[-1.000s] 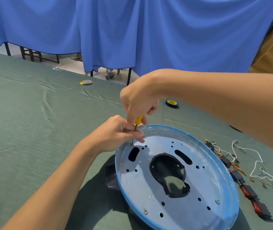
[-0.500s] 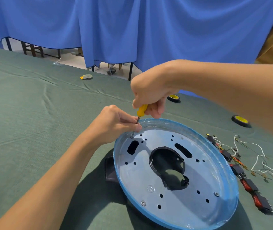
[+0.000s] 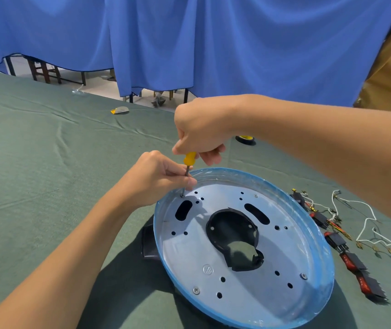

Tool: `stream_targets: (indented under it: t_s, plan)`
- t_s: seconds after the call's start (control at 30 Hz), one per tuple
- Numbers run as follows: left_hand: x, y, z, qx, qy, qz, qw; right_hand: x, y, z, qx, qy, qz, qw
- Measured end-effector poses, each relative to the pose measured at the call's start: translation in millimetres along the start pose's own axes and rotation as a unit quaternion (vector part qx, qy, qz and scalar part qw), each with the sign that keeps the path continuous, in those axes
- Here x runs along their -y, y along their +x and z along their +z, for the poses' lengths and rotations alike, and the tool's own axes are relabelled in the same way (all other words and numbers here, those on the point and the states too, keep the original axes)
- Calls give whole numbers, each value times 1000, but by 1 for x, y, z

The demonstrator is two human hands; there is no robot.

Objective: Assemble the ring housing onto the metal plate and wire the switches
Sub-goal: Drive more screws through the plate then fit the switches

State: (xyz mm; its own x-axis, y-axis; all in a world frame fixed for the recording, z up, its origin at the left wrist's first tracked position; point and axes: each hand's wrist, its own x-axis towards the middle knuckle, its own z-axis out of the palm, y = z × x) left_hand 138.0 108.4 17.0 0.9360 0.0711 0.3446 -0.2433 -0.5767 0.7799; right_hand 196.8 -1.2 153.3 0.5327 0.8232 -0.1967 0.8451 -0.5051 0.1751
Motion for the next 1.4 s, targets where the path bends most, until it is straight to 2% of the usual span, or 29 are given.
stream_targets:
  t_s: [0.23,0.4,0.47,0.6,0.7,0.8,0.9,1.0,1.1,1.2,1.3,1.4]
  plan:
    - [-1,-2,-5,95,4,-14,995,-1,-4,-1,-34,4,-51,998]
    - [-3,1,-1,-12,38,6,999,1,2,8,-56,-9,-26,998]
    - [-3,1,-3,-2,33,9,999,0,-1,3,-45,6,-37,998]
    - [-4,-2,-6,76,25,9,997,-2,-7,2,-63,24,-64,996]
    - [-5,-2,-3,21,28,8,999,-2,-4,11,-99,-22,-51,994]
    - [-6,0,-1,-34,32,17,999,-6,-3,9,-81,-5,-34,996]
    - [-6,0,-3,13,16,18,1000,-9,-9,2,-65,37,-53,996]
    - [-7,-1,-2,58,32,23,998,-7,-9,8,-95,1,-66,993]
    - [-8,-1,1,-20,53,13,998,-5,-4,18,-133,-48,-37,989]
    - [-9,-1,2,-81,45,5,996,-6,-5,12,-97,-7,-35,995]
    - [-8,-1,-2,-55,52,16,997,-8,-10,3,-68,31,-53,996]
    - [-9,-2,-5,7,36,4,999,-9,-12,5,-75,35,-57,995]
